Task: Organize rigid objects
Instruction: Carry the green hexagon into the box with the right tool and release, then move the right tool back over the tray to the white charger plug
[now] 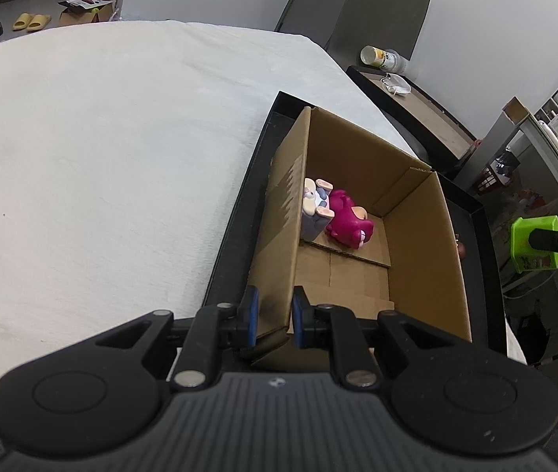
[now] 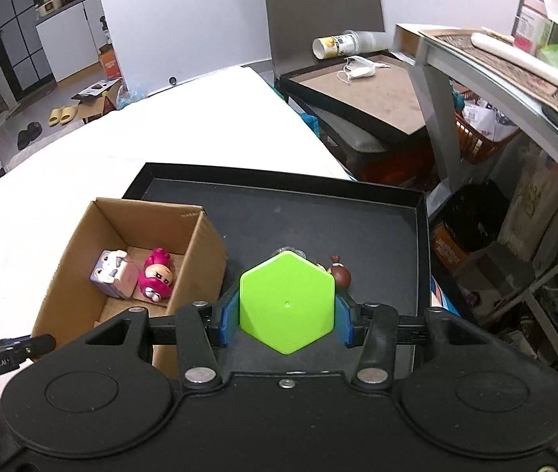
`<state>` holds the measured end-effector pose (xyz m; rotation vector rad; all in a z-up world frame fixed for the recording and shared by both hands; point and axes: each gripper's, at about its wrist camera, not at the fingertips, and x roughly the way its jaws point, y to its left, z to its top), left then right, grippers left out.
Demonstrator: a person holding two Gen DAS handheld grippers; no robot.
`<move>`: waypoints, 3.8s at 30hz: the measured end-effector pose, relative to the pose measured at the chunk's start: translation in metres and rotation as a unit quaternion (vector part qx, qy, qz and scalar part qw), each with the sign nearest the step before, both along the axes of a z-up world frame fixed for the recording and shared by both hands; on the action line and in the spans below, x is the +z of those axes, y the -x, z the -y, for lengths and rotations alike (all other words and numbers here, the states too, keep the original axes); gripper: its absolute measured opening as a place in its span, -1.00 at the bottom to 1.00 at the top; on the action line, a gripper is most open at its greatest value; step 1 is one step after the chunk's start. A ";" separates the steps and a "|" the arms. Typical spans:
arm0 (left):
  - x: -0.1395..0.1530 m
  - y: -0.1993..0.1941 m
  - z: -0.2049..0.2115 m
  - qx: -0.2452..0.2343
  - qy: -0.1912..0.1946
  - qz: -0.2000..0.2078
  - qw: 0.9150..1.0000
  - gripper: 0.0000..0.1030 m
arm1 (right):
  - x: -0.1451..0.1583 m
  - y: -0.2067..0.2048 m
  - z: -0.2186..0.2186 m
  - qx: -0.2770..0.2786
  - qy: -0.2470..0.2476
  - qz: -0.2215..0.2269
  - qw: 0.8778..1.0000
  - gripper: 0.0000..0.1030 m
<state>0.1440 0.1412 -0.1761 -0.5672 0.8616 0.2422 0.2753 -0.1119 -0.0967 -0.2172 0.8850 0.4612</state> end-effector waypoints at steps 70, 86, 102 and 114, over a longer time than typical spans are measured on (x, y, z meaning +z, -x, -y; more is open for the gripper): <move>-0.005 0.006 -0.009 -0.017 0.032 0.027 0.999 -0.67 | -0.011 0.004 -0.066 0.053 0.060 0.004 0.997 0.11; -0.002 0.004 -0.001 -0.014 0.004 0.020 1.000 -0.68 | -0.050 -0.013 -0.007 0.054 0.030 -0.034 0.998 0.44; 0.000 -0.006 0.009 -0.007 -0.026 -0.005 1.000 -0.68 | -0.100 -0.038 0.008 0.075 0.023 -0.059 0.995 0.51; -0.001 -0.015 0.016 -0.008 -0.044 -0.022 0.999 -0.68 | -0.125 -0.060 0.006 0.075 0.026 -0.057 0.995 0.51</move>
